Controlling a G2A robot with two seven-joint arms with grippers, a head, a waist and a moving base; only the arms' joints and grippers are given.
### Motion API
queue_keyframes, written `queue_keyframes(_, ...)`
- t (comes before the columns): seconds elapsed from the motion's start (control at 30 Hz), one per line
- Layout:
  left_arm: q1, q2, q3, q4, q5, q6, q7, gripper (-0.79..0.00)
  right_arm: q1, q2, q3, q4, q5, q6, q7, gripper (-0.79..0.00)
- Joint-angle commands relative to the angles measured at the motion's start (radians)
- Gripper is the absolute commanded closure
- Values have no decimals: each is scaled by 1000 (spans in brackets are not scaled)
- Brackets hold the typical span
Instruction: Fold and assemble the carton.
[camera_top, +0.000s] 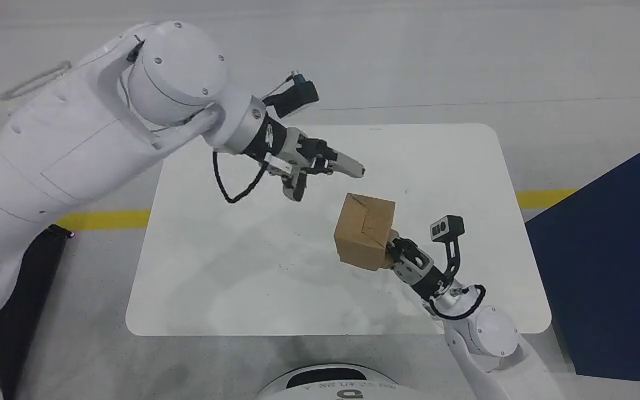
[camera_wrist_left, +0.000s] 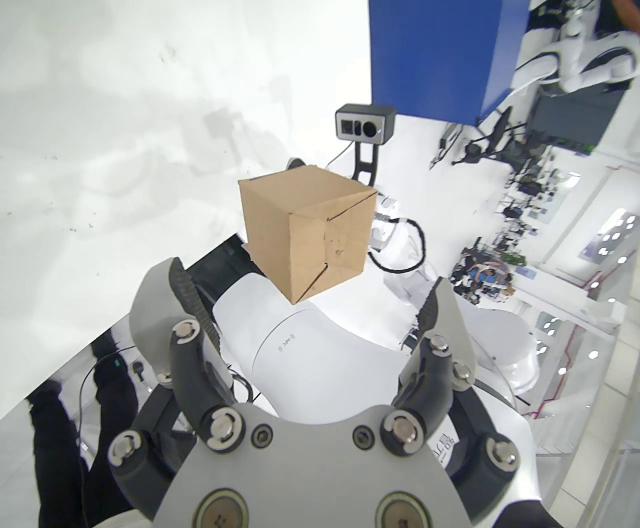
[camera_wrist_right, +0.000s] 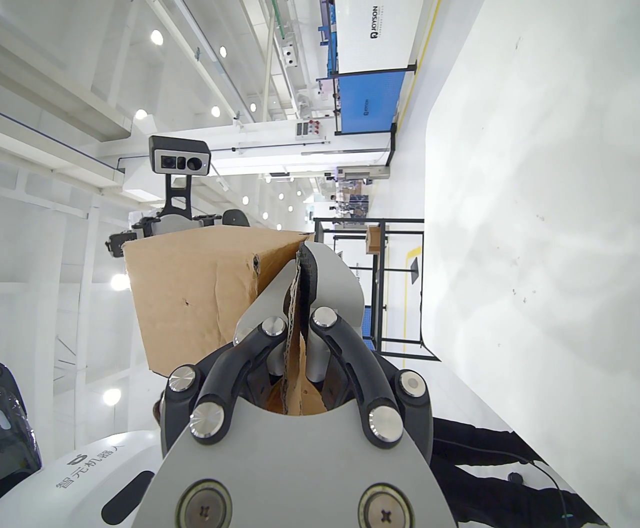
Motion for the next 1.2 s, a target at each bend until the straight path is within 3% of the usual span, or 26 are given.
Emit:
queue_keyframes(0.0,66,40,-58,-3,-38,-58,38,-785,0,0,0,0,0,0,0,0)
queue_keyframes(0.17,284,146,-211,-23,-132,-245,124,-785,0,0,0,0,0,0,0,0)
queue_keyframes(0.23,356,175,-249,-37,-151,-287,132,-785,13,0,11,-1,-78,31,-66,0)
queue_keyframes(0.7,356,175,-249,-37,-151,-287,132,-785,-5,22,178,-285,-604,534,-231,0)
queue_keyframes(1.1,356,175,-249,-37,-151,-287,132,-785,-8,21,178,-299,-614,548,-248,0)
queue_keyframes(1.17,356,175,-249,-37,-151,-287,132,-785,-7,23,157,-297,-642,536,-199,0)
